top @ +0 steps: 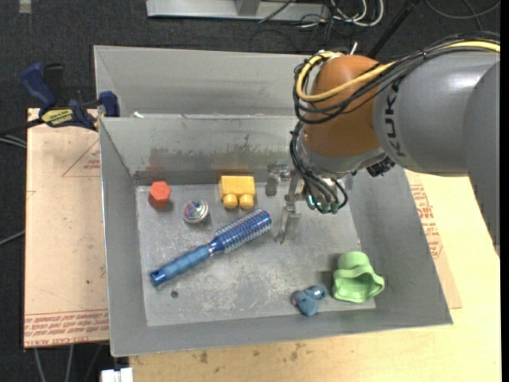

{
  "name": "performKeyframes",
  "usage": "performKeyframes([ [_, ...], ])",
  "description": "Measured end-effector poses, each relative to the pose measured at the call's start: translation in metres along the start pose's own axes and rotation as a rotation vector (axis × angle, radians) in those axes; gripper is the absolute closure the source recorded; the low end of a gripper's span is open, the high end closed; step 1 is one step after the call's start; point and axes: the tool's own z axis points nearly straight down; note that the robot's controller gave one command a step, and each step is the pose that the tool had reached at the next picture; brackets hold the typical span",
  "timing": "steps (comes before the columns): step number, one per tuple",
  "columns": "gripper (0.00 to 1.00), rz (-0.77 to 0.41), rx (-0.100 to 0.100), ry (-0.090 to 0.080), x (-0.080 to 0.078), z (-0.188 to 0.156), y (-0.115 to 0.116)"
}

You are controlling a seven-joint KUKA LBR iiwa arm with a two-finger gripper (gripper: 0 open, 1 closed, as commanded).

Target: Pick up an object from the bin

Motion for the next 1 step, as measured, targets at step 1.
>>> performKeyframes([
  [1, 0.00, -0.253, 0.000, -0.003, 0.0200, 0.0764, 0.0150],
])
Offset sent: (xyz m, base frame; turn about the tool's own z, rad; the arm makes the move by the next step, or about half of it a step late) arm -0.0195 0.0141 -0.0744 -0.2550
